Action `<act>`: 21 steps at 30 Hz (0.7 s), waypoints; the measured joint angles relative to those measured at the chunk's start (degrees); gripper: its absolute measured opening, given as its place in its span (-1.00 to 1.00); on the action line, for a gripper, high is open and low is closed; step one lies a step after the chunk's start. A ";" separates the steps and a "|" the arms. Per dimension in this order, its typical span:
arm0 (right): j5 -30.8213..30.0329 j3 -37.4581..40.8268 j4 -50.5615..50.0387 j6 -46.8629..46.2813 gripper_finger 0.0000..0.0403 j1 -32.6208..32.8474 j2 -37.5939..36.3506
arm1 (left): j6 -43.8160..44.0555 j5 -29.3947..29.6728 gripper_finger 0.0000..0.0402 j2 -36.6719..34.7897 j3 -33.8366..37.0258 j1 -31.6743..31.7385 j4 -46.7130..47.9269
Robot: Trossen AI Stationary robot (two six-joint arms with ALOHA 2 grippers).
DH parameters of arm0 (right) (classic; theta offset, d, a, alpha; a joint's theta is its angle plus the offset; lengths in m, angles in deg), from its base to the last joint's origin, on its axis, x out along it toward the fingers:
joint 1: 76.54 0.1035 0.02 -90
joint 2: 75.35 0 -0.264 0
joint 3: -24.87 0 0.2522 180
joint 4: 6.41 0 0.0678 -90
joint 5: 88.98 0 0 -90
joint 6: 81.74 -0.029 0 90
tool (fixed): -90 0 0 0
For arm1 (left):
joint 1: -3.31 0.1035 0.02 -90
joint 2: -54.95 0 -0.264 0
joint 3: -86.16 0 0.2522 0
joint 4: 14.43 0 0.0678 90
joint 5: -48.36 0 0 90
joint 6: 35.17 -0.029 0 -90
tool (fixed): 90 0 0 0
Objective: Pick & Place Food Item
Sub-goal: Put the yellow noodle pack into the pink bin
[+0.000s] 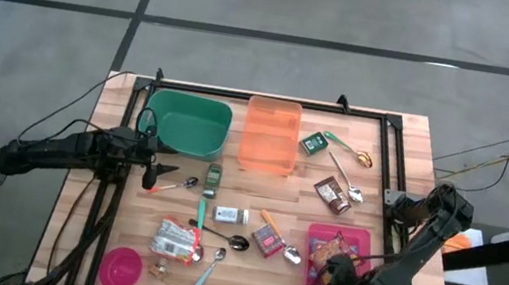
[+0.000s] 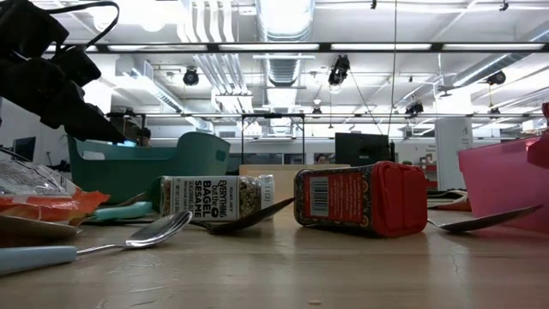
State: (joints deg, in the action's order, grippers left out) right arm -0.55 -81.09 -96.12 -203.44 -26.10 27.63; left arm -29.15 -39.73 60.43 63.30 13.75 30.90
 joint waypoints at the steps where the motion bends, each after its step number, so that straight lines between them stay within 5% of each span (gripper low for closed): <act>1: 0.70 0.53 0.00 0.16 -0.96 -0.10 0.00 | 0.00 -0.01 0.30 -0.01 0.00 0.00 0.00; 21: -0.47 9.30 8.33 6.88 -0.96 -3.86 -0.08 | 0.00 -0.02 0.30 0.00 0.00 0.00 0.00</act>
State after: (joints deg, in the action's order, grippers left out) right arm -1.02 -71.80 -87.79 -196.56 -29.97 27.55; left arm -29.15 -39.74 60.43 63.30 13.75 30.90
